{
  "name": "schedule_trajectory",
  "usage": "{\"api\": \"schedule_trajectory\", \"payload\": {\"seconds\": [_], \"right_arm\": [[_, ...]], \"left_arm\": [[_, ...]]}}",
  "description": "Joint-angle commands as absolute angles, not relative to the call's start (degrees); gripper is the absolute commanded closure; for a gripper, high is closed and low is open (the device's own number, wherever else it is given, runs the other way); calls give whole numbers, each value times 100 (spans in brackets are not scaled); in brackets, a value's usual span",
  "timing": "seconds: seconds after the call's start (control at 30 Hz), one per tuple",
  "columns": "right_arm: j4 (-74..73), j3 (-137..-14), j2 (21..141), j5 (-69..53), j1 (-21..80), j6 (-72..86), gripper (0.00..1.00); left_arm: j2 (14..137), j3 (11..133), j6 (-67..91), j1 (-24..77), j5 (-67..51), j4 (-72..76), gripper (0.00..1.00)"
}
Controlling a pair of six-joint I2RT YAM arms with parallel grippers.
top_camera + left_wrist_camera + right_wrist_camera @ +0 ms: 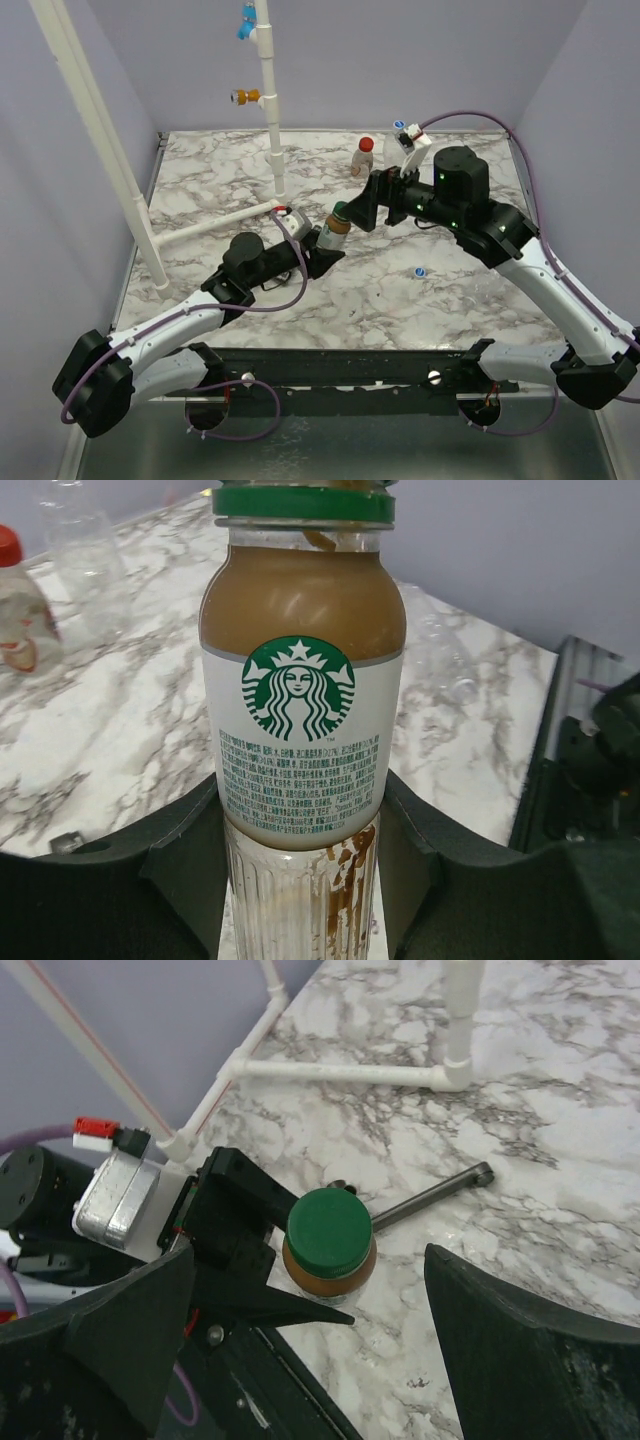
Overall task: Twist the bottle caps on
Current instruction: Screw the bottle cap onto the plastic bottle.
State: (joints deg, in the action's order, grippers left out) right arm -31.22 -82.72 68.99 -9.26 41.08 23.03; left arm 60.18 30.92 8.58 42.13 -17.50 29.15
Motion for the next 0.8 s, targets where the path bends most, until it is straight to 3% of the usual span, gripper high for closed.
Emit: {"api": "schedule_trajectory", "payload": {"seconds": [0.0, 0.2, 0.77], "right_arm": [[-2435, -7879, 6766, -2217, 3998, 2018, 2], [-1669, -7526, 6741, -3468, 3782, 2186, 5], [-987, -7147, 6599, -3904, 3709, 2507, 27]], "left_arm": [[5682, 2908, 1487, 4122, -3105, 3517, 90], [5592, 2909, 1827, 4111, -3438, 3773, 90], [5691, 2962, 2152, 4048, -3621, 4122, 91]]}}
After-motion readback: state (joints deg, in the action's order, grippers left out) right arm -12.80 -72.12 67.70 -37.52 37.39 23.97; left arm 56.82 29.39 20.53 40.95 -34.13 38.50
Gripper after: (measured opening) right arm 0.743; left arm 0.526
